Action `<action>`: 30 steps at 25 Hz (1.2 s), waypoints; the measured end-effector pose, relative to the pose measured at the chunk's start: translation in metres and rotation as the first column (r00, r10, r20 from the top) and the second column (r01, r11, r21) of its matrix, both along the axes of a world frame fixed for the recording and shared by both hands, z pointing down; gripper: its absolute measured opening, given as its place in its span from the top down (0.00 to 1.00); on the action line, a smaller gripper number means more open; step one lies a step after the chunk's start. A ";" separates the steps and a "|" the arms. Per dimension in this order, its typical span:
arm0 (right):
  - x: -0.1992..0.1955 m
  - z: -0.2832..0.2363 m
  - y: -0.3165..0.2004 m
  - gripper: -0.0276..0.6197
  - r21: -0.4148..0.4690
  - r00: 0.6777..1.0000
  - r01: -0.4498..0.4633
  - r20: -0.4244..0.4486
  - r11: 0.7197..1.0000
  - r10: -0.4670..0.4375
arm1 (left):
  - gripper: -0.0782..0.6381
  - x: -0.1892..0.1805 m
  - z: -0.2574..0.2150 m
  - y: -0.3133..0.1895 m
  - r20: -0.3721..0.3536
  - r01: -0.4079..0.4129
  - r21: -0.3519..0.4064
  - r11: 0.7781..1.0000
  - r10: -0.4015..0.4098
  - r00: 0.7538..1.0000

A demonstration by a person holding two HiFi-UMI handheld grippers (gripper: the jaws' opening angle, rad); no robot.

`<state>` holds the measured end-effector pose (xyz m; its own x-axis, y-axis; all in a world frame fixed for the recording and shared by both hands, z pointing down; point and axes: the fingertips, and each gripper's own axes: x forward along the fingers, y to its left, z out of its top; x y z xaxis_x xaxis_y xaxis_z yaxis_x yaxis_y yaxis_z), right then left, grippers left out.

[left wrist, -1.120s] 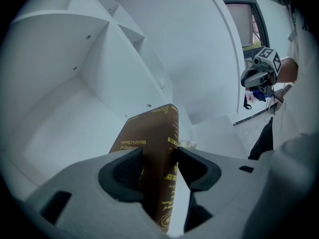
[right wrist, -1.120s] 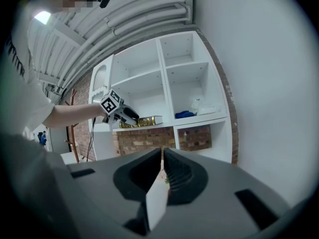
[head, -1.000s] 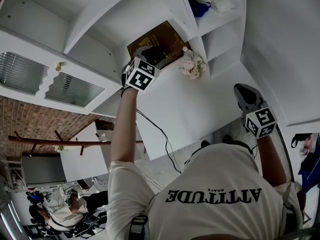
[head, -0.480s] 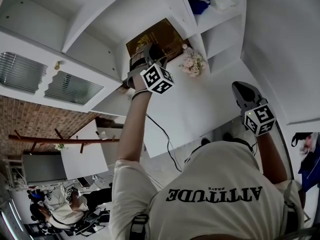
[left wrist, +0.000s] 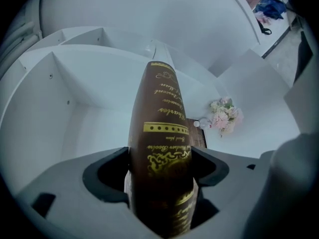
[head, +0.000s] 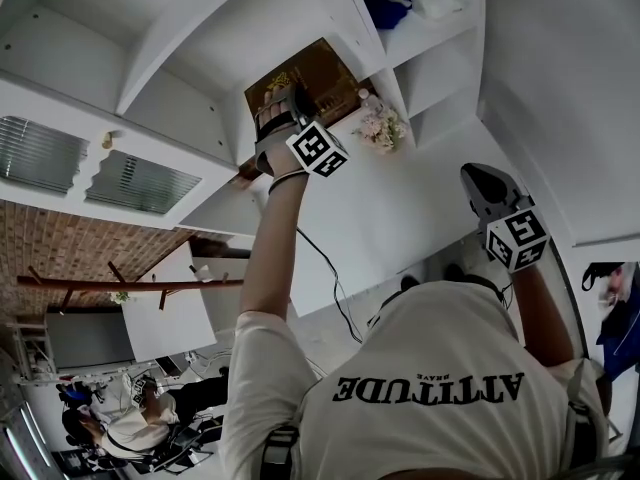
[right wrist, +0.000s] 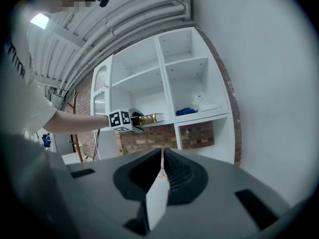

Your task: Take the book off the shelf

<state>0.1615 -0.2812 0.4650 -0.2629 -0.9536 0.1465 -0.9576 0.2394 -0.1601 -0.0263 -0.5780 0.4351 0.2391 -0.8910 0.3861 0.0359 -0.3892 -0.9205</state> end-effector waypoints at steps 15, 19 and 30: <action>-0.003 0.002 -0.005 0.91 0.000 0.998 0.064 0.001 0.998 -0.064 | 0.44 0.002 -0.011 0.030 -0.056 -0.028 0.049 0.998 0.031 0.998; -0.006 0.001 -0.005 0.91 0.001 0.996 0.086 0.000 0.996 -0.086 | 0.44 0.000 -0.012 0.045 -0.058 -0.045 0.041 0.998 0.047 0.997; -0.008 -0.003 -0.007 0.91 0.001 0.988 0.153 0.020 0.988 -0.153 | 0.52 -0.002 -0.060 0.082 -0.329 -0.069 0.076 0.995 0.090 0.940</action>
<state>0.1531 -0.2886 0.4621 -0.4086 -0.9018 0.1408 -0.9064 0.3828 -0.1786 -0.0283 -0.4957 0.3754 0.4149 -0.8835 0.2174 -0.2471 -0.3393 -0.9076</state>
